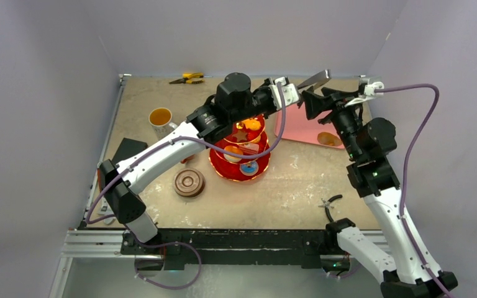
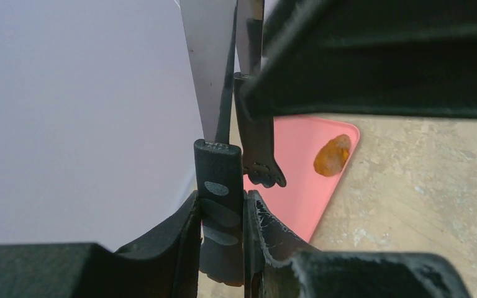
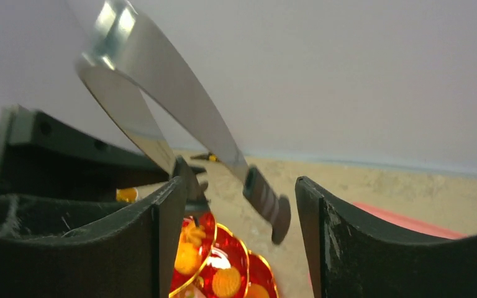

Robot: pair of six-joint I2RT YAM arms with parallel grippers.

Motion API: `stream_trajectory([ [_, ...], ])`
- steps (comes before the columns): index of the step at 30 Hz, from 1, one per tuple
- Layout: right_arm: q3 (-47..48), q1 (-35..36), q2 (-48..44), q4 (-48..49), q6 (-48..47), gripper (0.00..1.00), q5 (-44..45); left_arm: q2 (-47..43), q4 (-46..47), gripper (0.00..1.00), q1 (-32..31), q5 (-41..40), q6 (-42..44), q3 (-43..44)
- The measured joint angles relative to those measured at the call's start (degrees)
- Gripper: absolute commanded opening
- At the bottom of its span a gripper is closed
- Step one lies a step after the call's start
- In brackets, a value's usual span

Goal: Serve the afternoon tea
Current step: Pick up the clamp from the tray.

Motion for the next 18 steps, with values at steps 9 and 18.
stream_trajectory([
  [9, 1.1, 0.0, -1.5, -13.3, -0.7, 0.99, -2.8, -0.3, 4.2, 0.0, 0.0, -0.6, 1.6, -0.1],
  [18, 2.4, 0.0, 1.0, -5.8, 4.1, 0.99, -9.2, -2.5, 4.8, 0.0, 0.0, 0.3, 4.5, -2.2],
])
